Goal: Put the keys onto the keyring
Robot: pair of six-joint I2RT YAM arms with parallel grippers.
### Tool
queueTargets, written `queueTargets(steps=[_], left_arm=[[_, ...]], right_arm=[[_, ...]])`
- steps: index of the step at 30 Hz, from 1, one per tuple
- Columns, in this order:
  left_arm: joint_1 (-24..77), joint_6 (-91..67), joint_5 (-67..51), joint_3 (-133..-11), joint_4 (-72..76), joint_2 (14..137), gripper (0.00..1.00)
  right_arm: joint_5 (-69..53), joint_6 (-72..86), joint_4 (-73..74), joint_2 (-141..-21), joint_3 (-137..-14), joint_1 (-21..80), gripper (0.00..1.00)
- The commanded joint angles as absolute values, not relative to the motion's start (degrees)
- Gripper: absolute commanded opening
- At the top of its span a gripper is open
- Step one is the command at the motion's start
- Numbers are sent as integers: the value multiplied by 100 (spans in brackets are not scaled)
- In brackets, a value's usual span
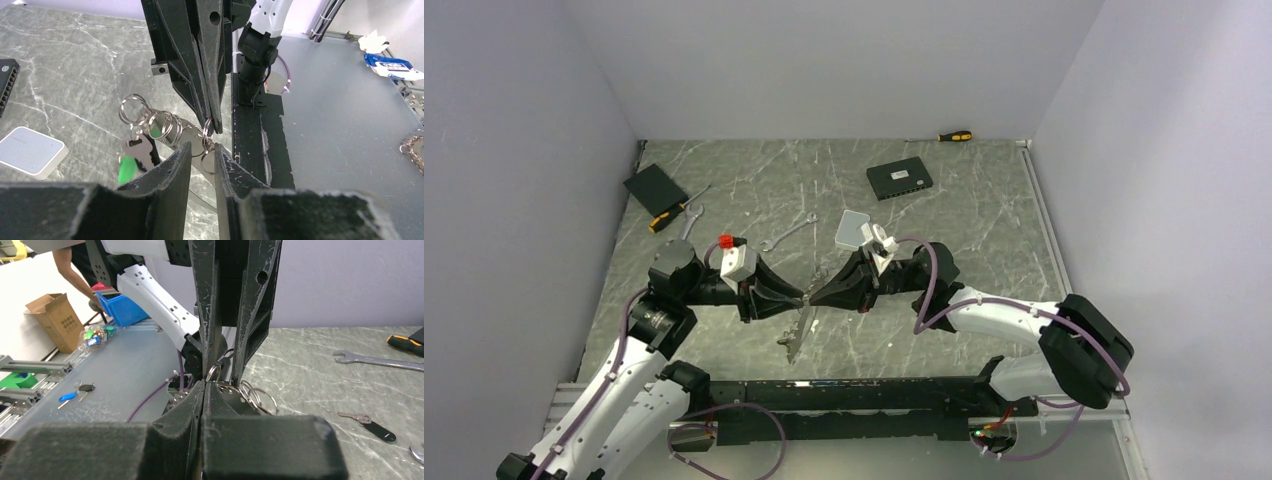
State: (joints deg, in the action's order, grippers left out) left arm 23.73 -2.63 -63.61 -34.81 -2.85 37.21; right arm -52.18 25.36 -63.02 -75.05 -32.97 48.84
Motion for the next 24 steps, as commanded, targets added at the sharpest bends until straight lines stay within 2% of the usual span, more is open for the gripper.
queueTargets(steps=[1,11,15,20,24], left_arm=[[2383,-406,-6537,-3454,68,3774,28],[2382,-554,-6596,-3411,322,3774,18],[2383,-478,-6663,-3447,247,3821,0],[2382,-281,-6587,-3512,-65,3829,0],[2391,225,-6383,-3604,-546,3799,0]], right_arm=[[-5390,2724,-7023,-7567,-3576,4869,0],[-5479,2792,-7084,-7748,-3620,4878,0],[-5468,2795,-7102,-7730,-3600,4878,0],[-5446,2764,-6903,-7693,-3638,4871,0],[-5412,2124,-5422,-7470,-3899,4869,33]])
